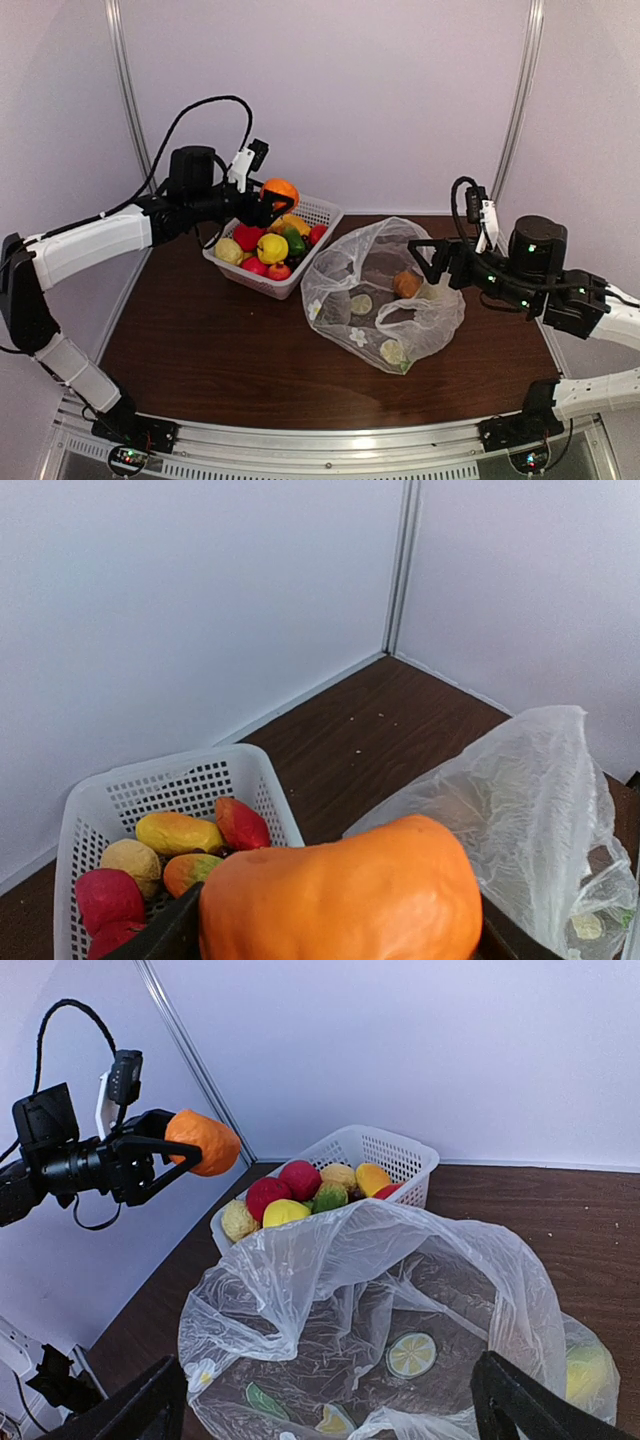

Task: Untie the knot of the plastic bag and take out the fruit
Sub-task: Place the fake fruit in the bin.

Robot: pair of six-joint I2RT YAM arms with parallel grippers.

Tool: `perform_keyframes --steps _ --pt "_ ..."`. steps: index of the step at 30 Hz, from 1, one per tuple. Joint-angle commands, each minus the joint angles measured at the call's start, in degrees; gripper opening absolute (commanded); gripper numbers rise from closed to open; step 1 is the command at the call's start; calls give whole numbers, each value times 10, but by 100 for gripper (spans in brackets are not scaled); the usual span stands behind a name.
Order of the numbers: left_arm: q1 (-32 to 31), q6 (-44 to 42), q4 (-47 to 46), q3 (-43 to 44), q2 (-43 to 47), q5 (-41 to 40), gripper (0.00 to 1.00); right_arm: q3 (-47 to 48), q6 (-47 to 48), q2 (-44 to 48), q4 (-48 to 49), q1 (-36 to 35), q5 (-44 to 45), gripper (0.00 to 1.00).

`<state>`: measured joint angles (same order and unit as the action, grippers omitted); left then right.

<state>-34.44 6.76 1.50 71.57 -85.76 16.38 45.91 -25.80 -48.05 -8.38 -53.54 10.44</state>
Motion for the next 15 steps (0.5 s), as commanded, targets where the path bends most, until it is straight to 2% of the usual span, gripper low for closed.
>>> perform_keyframes --steps 1,6,15 --pt "36 64 18 47 -71 -39 55 -24 3 -3 -3 3 13 100" --pt "48 65 12 101 -150 -125 56 -40 1 -3 8 3 1 100" --pt "71 69 30 199 -288 -155 58 -57 6 -4 20 3 4 100"
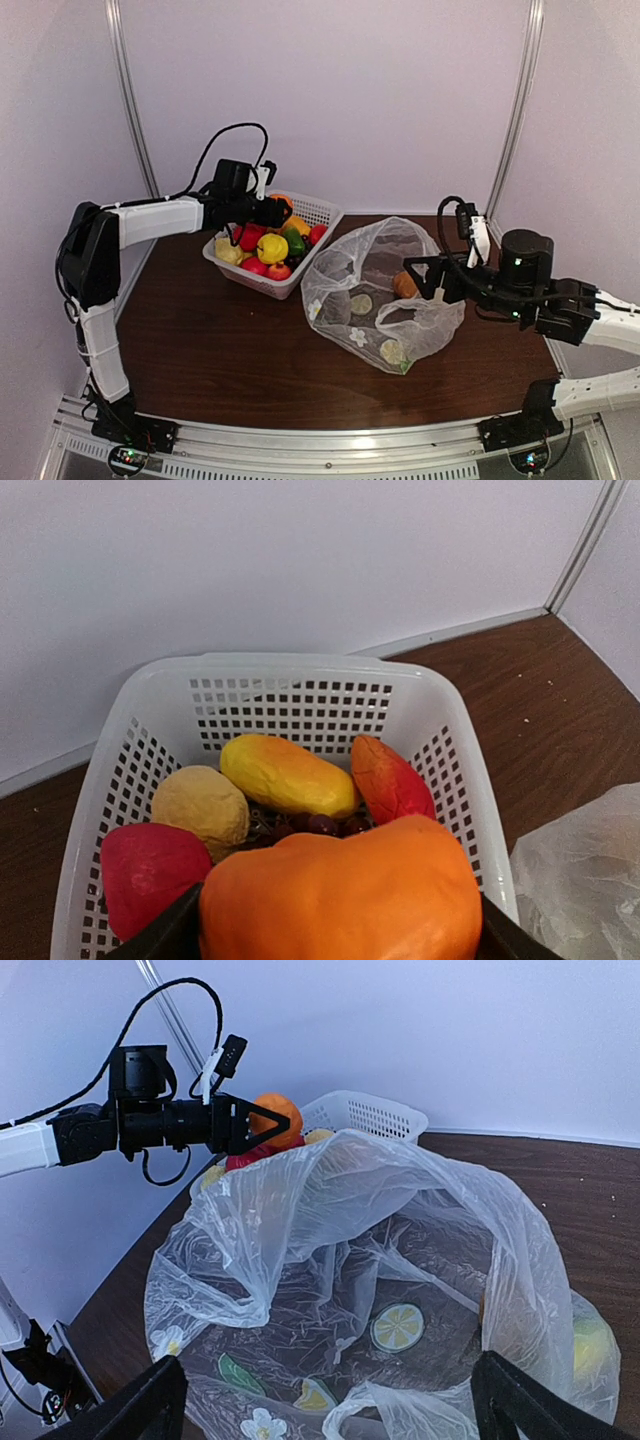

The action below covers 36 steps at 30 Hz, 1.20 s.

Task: Untie the knot of the plastic bag and take out the fruit
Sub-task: Place the fake fruit in the bin.

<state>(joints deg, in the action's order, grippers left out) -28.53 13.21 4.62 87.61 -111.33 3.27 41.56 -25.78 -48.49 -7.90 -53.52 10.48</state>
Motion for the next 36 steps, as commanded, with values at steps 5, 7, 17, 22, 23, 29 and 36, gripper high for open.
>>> perform_keyframes --steps 5,7,17,22,23,29,36 --pt "21 5 10 75 -74 -41 59 -6 17 -16 13 3 10 100" --pt "22 4 11 80 -81 -44 61 -2 22 -23 8 3 13 100" --pt "23 0 27 97 -88 -47 93 -9 18 -25 0 3 13 100" --pt "23 -3 36 102 -82 -42 98 -13 14 -15 -7 3 8 100" --pt "23 -3 35 100 -79 -43 98 -14 14 -13 -8 3 5 100" --pt "23 -6 27 86 -56 -46 98 -19 14 0 -10 3 1 100" --pt "23 -24 3 37 22 -5 97 -18 18 11 -21 3 7 100"
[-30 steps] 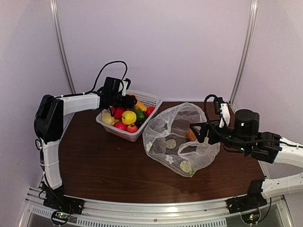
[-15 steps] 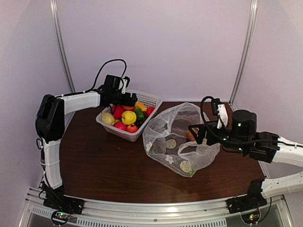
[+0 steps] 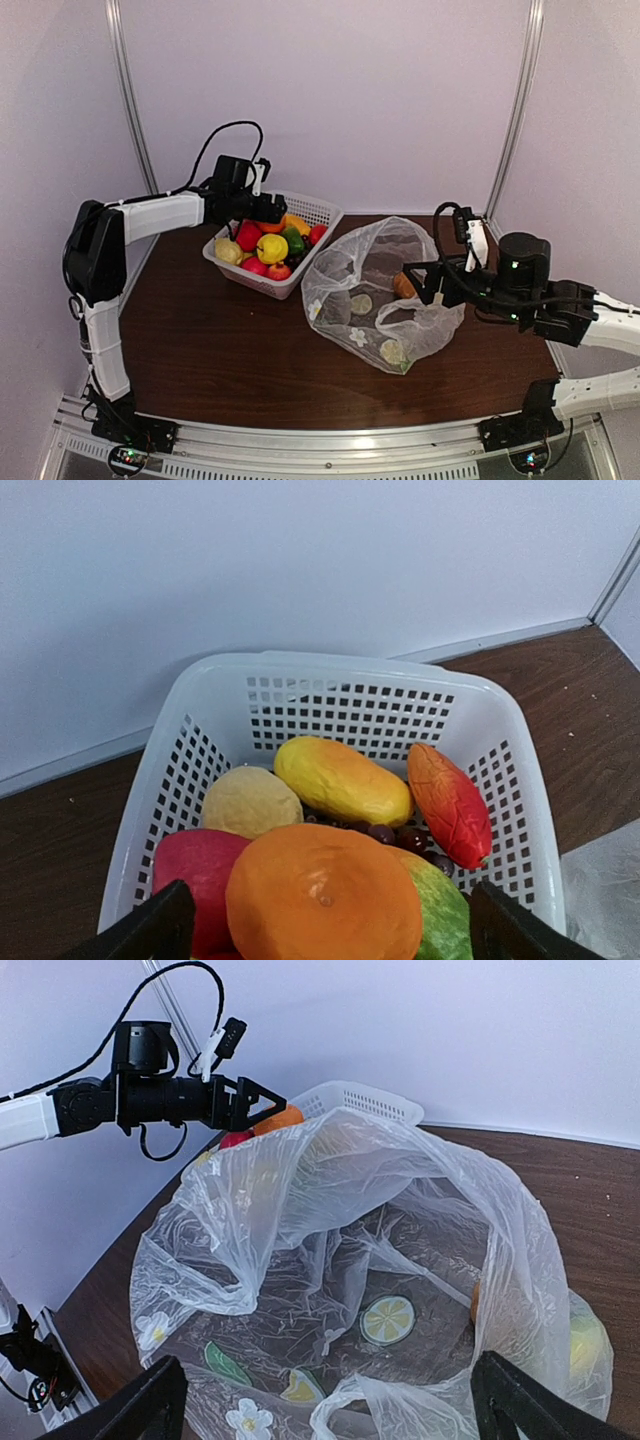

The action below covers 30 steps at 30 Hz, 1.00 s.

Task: Untie the knot of the plastic bag and take out the fruit
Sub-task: Place the fake fruit in the bin, then adjust the takeout bag at the center of the board.

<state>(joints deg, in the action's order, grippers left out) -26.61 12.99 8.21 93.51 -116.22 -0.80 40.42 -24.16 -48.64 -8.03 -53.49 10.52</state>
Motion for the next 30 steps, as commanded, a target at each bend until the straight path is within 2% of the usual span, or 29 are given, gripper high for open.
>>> perform_keyframes --steps 1,8,14,22,27,30 --pt "3 -28 -31 -32 86 47 95 -6 3 15 -23 2 8 100" --pt "-17 -13 -23 -142 225 88 95 -6 6 35 -51 2 16 100" --pt "-72 -24 43 -158 299 126 95 -5 -8 36 -82 2 48 100" --pt "-152 -78 94 -165 290 286 96 13 -50 0 -146 2 134 100" --pt "-157 -83 84 -196 254 332 96 17 -89 -16 -150 3 169 100" --pt "-158 -74 45 -226 246 352 96 18 -114 -26 -153 5 186 100"
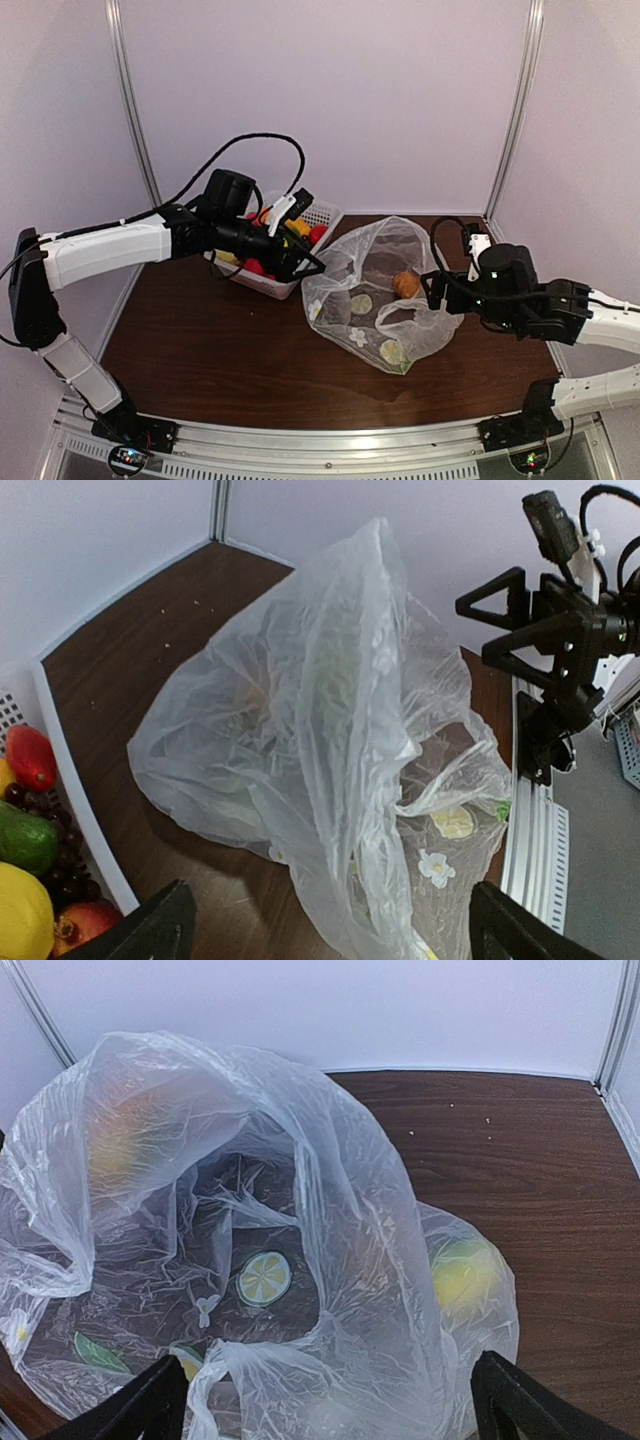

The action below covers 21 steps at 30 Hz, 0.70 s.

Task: Untie the knot of the plastic bag and take out the fruit
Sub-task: Adjust the takeout bag at the center of the board.

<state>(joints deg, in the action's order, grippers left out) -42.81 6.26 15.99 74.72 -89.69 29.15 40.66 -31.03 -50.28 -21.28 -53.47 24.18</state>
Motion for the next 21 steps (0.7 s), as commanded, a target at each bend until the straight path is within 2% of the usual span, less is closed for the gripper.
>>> perform_keyframes --steps 1,6,9,12,14,17,21 --pt "4 -4 -45 -47 -20 55 96 17 -49 -15 -20 5 51 100" --pt "1 15 -64 -70 -21 65 96 22 -51 -49 -14 19 50 100" --pt "1 16 -66 -71 -22 52 96 19 -48 -66 -14 49 22 100" --pt "1 20 -71 -70 -26 54 91 4 -36 -69 8 73 -17 100" --pt "1 24 -79 -72 -26 59 85 -11 -30 -68 31 91 -59 97" --pt "1 33 -92 -75 -27 61 72 -25 -28 -77 49 116 -103 83" --pt "1 35 -91 -68 -30 60 45 -21 -19 -93 51 129 -124 66"
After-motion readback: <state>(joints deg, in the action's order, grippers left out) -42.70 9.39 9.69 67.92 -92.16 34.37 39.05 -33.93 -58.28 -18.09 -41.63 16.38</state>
